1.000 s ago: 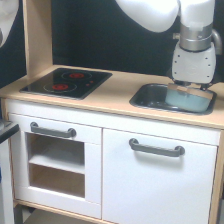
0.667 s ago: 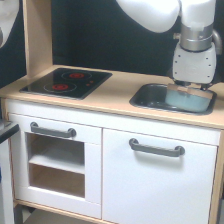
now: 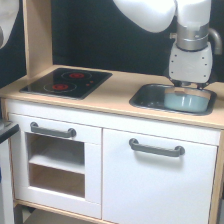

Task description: Place the pot in the sink

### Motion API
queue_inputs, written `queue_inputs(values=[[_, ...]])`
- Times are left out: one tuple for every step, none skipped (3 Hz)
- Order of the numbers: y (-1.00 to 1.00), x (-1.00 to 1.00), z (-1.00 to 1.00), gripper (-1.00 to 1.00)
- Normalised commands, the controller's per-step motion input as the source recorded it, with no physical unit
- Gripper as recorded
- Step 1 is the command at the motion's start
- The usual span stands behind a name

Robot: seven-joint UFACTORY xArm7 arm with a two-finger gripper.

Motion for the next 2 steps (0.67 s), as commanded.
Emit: queue_inputs(values=[[0.11, 0.38, 0.55, 0.93], [0.11, 0.44, 0.54, 0.93]])
